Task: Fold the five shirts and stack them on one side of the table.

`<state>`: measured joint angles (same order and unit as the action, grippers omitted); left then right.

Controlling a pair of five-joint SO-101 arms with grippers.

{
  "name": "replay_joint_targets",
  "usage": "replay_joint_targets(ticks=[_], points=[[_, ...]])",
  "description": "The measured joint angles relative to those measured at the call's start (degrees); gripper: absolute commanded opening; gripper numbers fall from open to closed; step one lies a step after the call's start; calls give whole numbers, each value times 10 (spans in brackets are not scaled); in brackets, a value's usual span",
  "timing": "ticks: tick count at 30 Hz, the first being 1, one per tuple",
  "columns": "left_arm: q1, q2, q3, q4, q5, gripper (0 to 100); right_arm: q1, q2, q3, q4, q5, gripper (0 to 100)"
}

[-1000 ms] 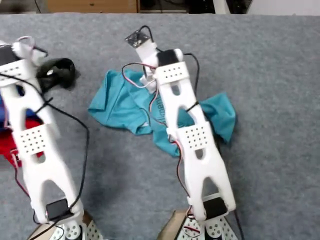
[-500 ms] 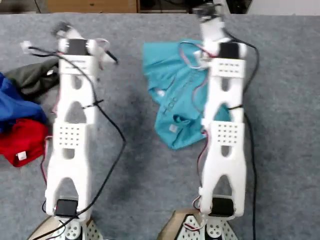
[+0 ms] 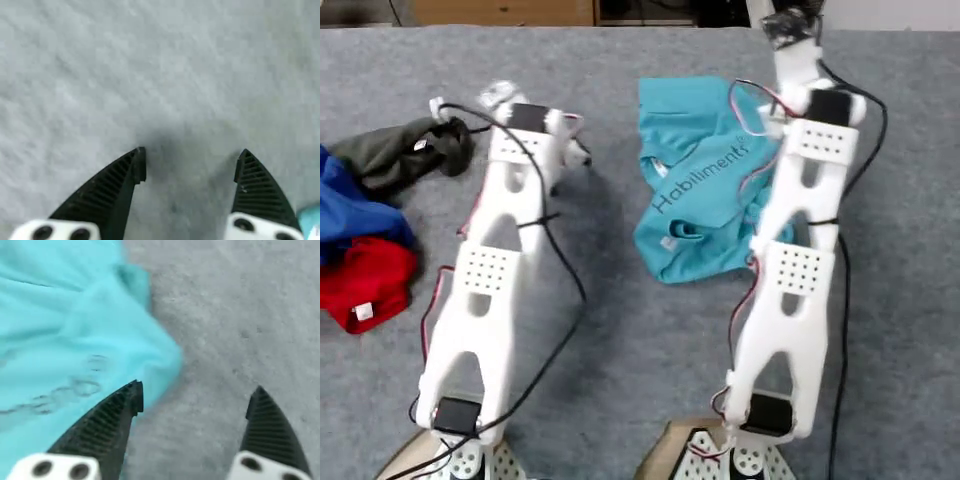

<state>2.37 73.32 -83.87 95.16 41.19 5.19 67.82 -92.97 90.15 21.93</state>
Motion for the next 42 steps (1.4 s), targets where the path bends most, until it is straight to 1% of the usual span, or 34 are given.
replay_joint_targets(ticks=[3, 6, 8, 10, 15, 18, 22, 24, 28, 30, 37, 40, 42], points=[[-40, 1, 0, -4, 0, 292, -76, -19, 21, 15, 18, 267], [-66, 1, 0, -7, 0, 291, -155, -20, 76, 13, 20, 267], [-72, 1, 0, -8, -1, 288, -189, -20, 118, 1, 20, 267], [-73, 1, 0, -8, -1, 255, -209, -20, 146, -7, 20, 266], [-73, 1, 0, -18, -1, 165, -213, -15, 167, -11, 24, 263], [-73, 1, 0, -22, -1, 153, -212, 0, 169, -12, 24, 263], [-73, 1, 0, -23, -1, 150, -200, 16, 169, -29, 50, 259], [-74, 1, 0, -23, -1, 150, -193, 24, 169, -34, 64, 215], [-74, 1, 0, -23, -1, 150, -192, 32, 170, -36, 98, 77], [-74, 1, 0, -23, -1, 150, -192, 34, 170, -36, 109, 41], [-74, 1, 0, -23, -1, 150, -192, 36, 156, -40, 122, 36], [-74, 1, 0, -25, -1, 147, -192, 36, 105, -13, 122, 23], [-74, 1, 0, -29, -1, 122, -192, 36, 60, 8, 108, 5]])
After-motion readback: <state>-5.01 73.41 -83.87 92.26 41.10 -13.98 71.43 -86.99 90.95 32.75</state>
